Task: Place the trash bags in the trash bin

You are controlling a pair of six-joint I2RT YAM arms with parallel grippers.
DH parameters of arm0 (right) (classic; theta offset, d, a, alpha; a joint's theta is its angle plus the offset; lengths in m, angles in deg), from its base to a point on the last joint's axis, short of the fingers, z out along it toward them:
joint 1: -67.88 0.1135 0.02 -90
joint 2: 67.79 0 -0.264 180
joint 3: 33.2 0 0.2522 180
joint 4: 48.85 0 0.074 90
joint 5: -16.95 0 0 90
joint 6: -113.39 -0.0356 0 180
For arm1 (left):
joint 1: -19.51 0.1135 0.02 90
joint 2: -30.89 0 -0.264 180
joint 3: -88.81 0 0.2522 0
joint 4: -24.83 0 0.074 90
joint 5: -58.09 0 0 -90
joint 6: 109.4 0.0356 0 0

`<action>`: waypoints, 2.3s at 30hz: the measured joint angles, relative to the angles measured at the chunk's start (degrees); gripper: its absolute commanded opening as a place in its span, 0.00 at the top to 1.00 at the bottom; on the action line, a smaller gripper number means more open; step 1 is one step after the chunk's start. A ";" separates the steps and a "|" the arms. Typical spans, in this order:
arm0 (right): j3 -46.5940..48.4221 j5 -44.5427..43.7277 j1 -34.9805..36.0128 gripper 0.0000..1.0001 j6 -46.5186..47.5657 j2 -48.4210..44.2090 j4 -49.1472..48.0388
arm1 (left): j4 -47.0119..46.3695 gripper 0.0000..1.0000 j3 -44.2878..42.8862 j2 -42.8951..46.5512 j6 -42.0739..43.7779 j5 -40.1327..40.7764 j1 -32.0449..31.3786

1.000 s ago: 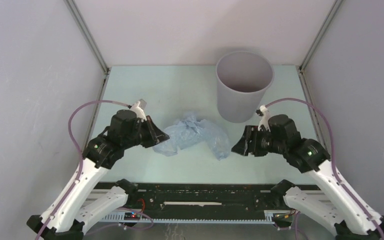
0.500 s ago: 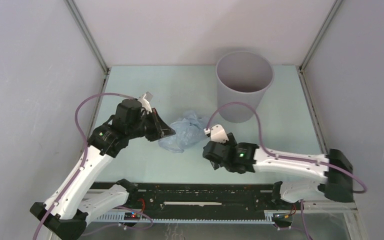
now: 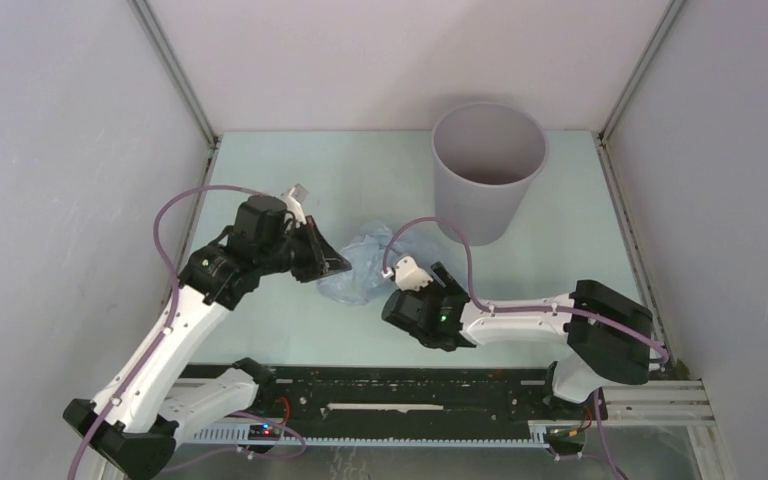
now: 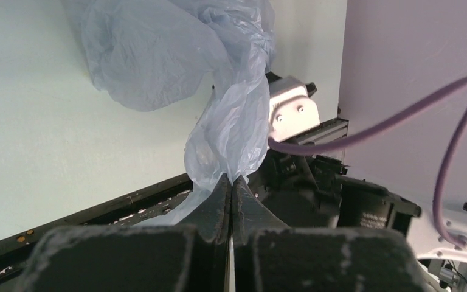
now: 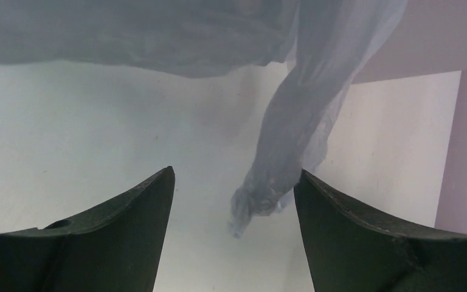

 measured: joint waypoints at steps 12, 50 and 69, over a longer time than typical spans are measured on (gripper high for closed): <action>-5.62 6.91 -4.66 1.00 15.63 -6.71 -13.66 | 6.38 0.78 -3.37 -1.09 4.92 1.36 1.33; 5.03 87.08 -32.59 1.00 -17.33 -30.53 11.58 | 5.44 1.00 8.11 2.75 2.89 5.05 3.56; 19.28 90.12 -32.52 1.00 -38.77 -7.82 -6.84 | 16.92 1.00 -3.43 -1.07 3.87 18.05 17.25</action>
